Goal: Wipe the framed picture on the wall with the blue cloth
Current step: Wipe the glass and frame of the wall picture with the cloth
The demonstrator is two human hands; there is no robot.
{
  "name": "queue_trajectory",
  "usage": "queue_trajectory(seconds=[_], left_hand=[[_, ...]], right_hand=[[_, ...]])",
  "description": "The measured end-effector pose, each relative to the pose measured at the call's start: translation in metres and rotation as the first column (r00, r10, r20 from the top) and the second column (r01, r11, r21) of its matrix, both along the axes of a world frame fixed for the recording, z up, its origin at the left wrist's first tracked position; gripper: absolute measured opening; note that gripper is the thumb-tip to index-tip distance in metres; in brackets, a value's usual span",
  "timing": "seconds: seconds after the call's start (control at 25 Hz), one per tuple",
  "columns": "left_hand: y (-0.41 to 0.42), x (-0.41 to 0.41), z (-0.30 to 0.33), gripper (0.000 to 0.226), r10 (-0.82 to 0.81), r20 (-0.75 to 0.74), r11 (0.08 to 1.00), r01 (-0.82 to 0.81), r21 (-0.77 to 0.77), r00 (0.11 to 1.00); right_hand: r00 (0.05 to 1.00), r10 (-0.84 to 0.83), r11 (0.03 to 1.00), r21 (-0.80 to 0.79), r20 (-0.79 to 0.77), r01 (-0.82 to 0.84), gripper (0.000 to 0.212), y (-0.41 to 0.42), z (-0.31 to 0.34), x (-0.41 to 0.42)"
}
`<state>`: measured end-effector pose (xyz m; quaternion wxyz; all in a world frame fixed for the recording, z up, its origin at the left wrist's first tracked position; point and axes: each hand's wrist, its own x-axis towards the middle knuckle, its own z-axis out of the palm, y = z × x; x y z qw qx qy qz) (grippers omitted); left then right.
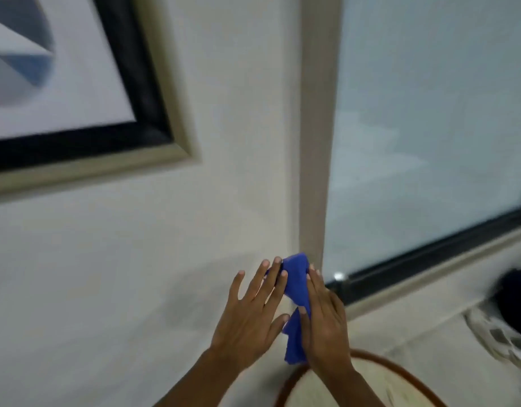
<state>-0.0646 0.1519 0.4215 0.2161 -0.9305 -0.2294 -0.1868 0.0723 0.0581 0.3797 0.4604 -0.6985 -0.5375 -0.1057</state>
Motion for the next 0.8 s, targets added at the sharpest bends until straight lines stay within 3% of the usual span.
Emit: queue_trajectory(seconds=[0.16, 0.32, 0.56, 0.8], left_hand=[[0.057, -0.068, 0.139, 0.071, 0.104, 0.205, 0.974, -0.141, 0.176, 0.973], [0.107, -0.129, 0.243, 0.076, 0.134, 0.319, 0.918, -0.239, 0.317, 0.938], [0.169, -0.178, 0.331, 0.079, 0.236, 0.399, 0.838, -0.393, 0.378, 0.886], [0.207, -0.18, 0.326, 0.085, 0.153, 0.417, 0.792, -0.363, 0.49, 0.896]], right_hand=[[0.985, 0.165, 0.94, 0.293, 0.055, -0.174, 0.056, 0.08, 0.145, -0.048], [0.965, 0.169, 0.842, 0.479, 0.202, -0.248, 0.053, 0.139, 0.245, -0.1], [0.939, -0.046, 0.938, 0.338, 0.34, -0.077, 0.061, 0.206, 0.305, -0.127], [0.929, -0.133, 0.934, 0.356, 0.346, 0.001, 0.076, 0.237, 0.291, -0.13]])
